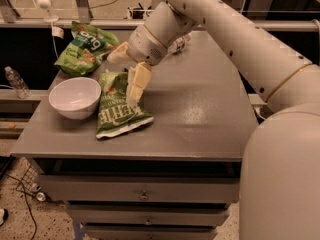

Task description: Move green jalapeno chip bag near white bowl

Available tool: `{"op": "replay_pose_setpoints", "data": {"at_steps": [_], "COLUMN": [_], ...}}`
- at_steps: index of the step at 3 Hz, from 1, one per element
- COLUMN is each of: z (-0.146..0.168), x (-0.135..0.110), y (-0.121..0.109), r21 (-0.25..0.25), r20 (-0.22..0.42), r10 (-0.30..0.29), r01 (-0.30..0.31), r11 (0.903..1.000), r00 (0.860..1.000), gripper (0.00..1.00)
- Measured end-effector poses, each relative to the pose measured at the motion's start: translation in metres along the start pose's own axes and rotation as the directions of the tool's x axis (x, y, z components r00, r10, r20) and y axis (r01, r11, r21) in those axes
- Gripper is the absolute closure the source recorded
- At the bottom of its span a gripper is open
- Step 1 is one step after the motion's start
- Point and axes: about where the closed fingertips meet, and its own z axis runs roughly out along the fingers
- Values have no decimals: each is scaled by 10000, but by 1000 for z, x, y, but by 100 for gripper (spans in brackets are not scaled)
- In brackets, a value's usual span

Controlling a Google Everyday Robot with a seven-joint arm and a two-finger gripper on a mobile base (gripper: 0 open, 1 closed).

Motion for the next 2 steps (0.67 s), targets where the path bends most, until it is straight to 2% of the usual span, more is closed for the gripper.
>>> {"op": "replay_pose_setpoints", "data": {"at_steps": [1, 2], "z": [-12, -39], "x": [9, 25], "y": [3, 10], "r21": [301, 749], "r20": [-343, -1025], "r10": [198, 645], "r01": [-188, -569], "r11": [9994, 9956], "r00": [9992, 9926], "gripper": [0, 0]}}
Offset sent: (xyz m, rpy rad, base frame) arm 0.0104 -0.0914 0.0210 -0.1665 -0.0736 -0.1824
